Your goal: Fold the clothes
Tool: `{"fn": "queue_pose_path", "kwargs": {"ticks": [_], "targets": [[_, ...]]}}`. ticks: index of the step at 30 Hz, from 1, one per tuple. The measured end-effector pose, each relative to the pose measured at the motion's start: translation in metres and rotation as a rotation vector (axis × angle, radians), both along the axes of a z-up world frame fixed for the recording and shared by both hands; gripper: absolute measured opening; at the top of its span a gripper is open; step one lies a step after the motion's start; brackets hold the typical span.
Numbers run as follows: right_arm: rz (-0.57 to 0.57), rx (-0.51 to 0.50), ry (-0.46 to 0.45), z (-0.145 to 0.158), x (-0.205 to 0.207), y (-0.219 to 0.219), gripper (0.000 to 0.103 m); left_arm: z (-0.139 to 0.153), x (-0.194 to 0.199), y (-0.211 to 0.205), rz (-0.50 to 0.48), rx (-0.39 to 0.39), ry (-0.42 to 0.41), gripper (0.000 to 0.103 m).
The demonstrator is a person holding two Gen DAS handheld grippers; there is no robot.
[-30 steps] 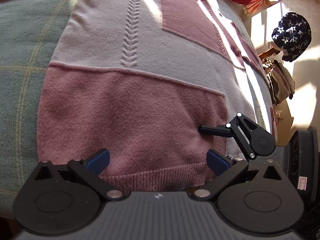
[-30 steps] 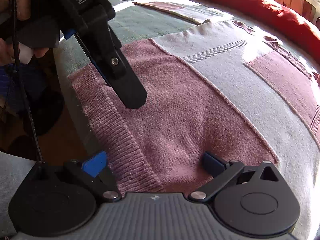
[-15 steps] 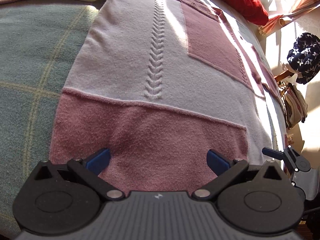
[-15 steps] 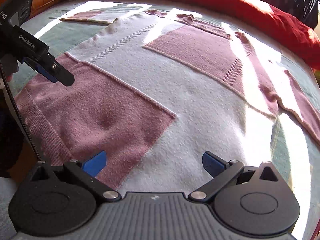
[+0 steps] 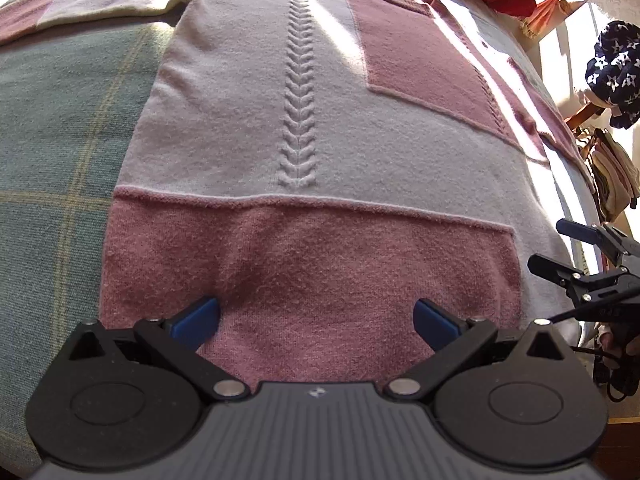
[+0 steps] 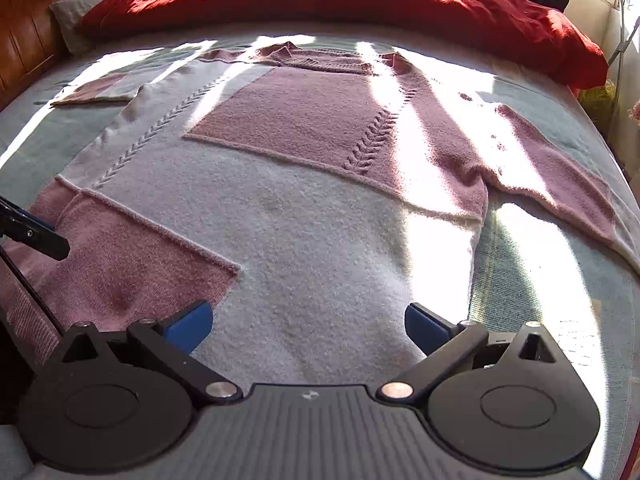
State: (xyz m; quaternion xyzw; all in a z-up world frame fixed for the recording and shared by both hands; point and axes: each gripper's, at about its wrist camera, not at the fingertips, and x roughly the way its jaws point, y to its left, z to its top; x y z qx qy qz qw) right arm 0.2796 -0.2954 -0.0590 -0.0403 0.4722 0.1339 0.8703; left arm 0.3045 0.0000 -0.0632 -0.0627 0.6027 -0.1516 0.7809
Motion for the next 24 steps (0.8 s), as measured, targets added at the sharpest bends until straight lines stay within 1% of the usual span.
{"fn": "queue_pose_path", "kwargs": {"ticks": [2,5,7,9,10,11,14,17,18,20,21,24], "targets": [[-0.033,0.006,0.032,-0.006,-0.006,-0.007,0.103,0.001,-0.001,-0.009,-0.051,0.057,-0.005,0.102],[-0.052,0.007,0.078,-0.007,-0.036,-0.014,0.103,0.003,-0.002,-0.023,-0.118,0.146,-0.020,0.102],[-0.034,-0.006,0.117,-0.004,-0.055,-0.013,0.103,0.010,-0.003,-0.031,-0.142,0.209,-0.067,0.102],[-0.010,-0.021,0.162,-0.001,-0.071,-0.008,0.103,0.021,-0.001,-0.038,-0.172,0.254,-0.151,0.102],[-0.001,-0.027,0.170,0.003,-0.075,-0.005,0.103,0.024,0.002,-0.041,-0.185,0.260,-0.182,0.102],[0.003,-0.024,0.154,0.006,-0.074,-0.002,0.103,0.027,0.006,-0.043,-0.197,0.259,-0.205,0.102],[0.013,-0.011,0.094,0.014,-0.064,0.007,0.103,0.024,0.014,-0.048,-0.230,0.257,-0.226,0.102],[-0.005,-0.008,0.090,0.005,-0.047,0.016,0.103,0.013,0.004,-0.050,-0.247,0.265,-0.209,0.102],[-0.010,-0.011,0.102,0.001,-0.044,0.018,0.103,0.009,0.000,-0.047,-0.242,0.263,-0.196,0.102],[-0.016,-0.020,0.119,-0.007,-0.041,0.021,0.103,0.004,-0.011,-0.039,-0.217,0.247,-0.172,0.103],[-0.017,-0.026,0.116,-0.009,-0.042,0.022,0.103,0.004,-0.015,-0.035,-0.203,0.238,-0.173,0.102],[-0.021,-0.047,0.115,-0.013,-0.044,0.024,0.103,0.007,-0.029,-0.023,-0.177,0.223,-0.142,0.102]]}}
